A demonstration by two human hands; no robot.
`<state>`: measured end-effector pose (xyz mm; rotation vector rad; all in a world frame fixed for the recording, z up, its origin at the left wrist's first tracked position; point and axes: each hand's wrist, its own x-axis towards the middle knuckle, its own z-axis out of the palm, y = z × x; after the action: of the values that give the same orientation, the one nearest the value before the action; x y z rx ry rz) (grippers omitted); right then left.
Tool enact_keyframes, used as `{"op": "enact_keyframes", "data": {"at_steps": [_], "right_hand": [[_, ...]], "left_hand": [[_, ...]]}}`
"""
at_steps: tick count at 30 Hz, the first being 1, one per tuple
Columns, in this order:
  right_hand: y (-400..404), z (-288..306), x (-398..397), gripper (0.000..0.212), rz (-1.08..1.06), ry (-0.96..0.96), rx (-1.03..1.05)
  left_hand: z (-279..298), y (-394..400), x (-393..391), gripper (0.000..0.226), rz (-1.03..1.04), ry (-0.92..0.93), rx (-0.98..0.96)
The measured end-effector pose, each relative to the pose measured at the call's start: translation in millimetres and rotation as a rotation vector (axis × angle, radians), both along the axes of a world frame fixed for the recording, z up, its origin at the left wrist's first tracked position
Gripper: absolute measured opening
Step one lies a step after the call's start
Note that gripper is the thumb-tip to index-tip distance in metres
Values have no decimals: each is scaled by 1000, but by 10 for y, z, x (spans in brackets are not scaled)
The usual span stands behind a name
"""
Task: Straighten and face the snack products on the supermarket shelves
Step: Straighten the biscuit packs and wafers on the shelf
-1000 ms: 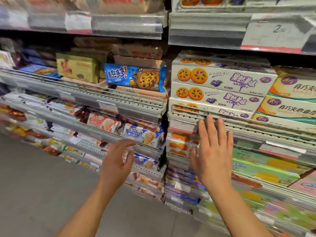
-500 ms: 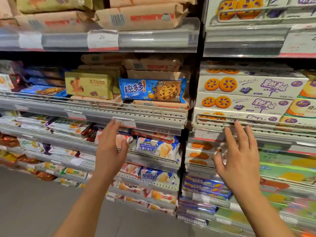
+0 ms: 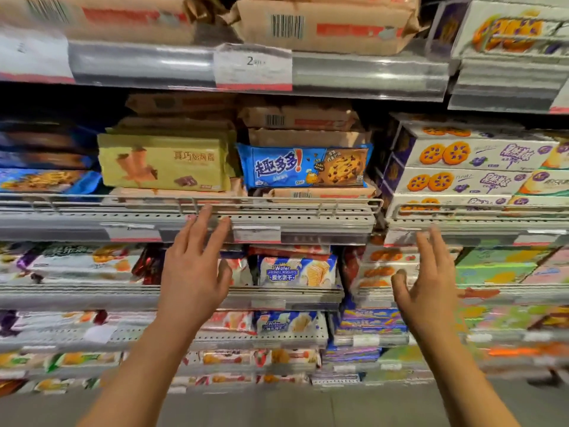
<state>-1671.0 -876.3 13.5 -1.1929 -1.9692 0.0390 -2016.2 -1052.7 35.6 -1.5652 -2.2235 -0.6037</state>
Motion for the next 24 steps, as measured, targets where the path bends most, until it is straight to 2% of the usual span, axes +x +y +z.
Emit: {"op": "enact_keyframes", "data": {"at_steps": [3, 6, 7, 8, 11, 13, 16, 18, 22, 24], "right_hand": [[-349, -180, -322, 39, 140, -51, -112], [-495, -287, -673, 22, 261, -186, -429], [-475, -310, -784, 19, 301, -176, -545], [-430, -315, -882, 17, 326, -88, -690], [-228, -312, -1157, 20, 253, 494, -1148], [-62, -356, -1288, 26, 184, 686, -1296], [145, -446, -1451, 39, 185, 798, -1454], [247, -466, -1544, 40, 163, 853, -1523], [309, -418, -1665, 28, 120, 920, -1452], [309, -404, -1680, 23, 122, 939, -1425]], "left_hand": [[5, -19, -42, 70, -37, -17, 23], [-47, -16, -48, 68, -65, -42, 43], [-69, -15, -42, 69, -64, -52, 41], [-91, -12, -32, 70, -59, -61, 37], [-109, -11, 27, 72, -39, -82, 38], [-89, -8, 60, 72, -23, -88, 45], [-79, -1, 86, 73, -2, -79, 48], [-80, -3, 98, 72, 2, -70, 64], [-48, -7, 92, 75, 15, -64, 68], [-27, -2, 94, 70, 23, -55, 69]]}}
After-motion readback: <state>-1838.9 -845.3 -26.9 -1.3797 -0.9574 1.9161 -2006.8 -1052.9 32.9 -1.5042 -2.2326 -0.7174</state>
